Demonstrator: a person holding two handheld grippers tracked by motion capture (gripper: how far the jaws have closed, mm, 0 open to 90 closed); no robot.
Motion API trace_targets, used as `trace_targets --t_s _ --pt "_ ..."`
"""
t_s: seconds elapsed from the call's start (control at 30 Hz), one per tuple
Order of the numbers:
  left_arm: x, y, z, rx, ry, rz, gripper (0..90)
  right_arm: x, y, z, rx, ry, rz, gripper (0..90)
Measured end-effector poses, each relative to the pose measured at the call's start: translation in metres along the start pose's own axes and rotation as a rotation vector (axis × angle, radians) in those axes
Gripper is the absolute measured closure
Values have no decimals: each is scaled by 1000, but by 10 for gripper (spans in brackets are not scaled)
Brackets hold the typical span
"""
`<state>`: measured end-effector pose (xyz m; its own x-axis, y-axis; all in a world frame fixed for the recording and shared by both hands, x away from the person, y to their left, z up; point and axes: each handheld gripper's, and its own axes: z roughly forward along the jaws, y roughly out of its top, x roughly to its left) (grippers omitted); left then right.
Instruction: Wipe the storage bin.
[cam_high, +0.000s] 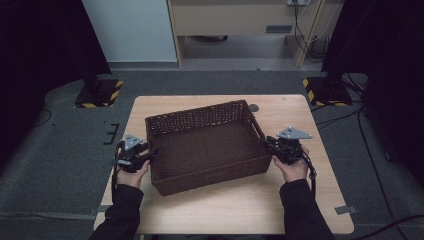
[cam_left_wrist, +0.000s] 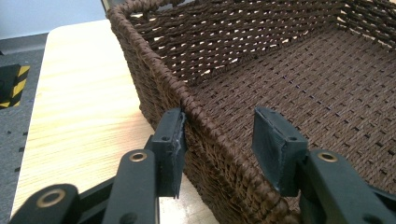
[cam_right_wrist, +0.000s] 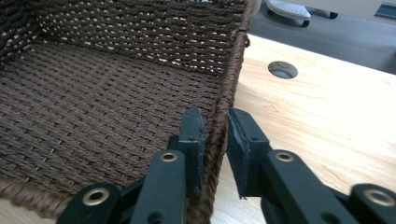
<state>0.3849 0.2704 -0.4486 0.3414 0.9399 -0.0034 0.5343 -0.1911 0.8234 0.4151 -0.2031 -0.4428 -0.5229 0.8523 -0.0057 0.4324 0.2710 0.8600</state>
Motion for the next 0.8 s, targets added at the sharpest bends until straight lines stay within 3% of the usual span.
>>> trace_targets --t_s 0.3,0.5,0.6,0.8 --pt "-4 -2 -1 18 17 9 484 10 -5 -9 13 -9 -14 777" --pt "2 -7 -1 26 -2 3 532 19 -10 -21 7 15 -10 756" --pt "2 -6 1 24 -7 12 561 16 -7 -18 -29 10 -7 717" --pt "3 -6 1 23 -11 15 565 12 -6 -7 -11 20 -1 754"
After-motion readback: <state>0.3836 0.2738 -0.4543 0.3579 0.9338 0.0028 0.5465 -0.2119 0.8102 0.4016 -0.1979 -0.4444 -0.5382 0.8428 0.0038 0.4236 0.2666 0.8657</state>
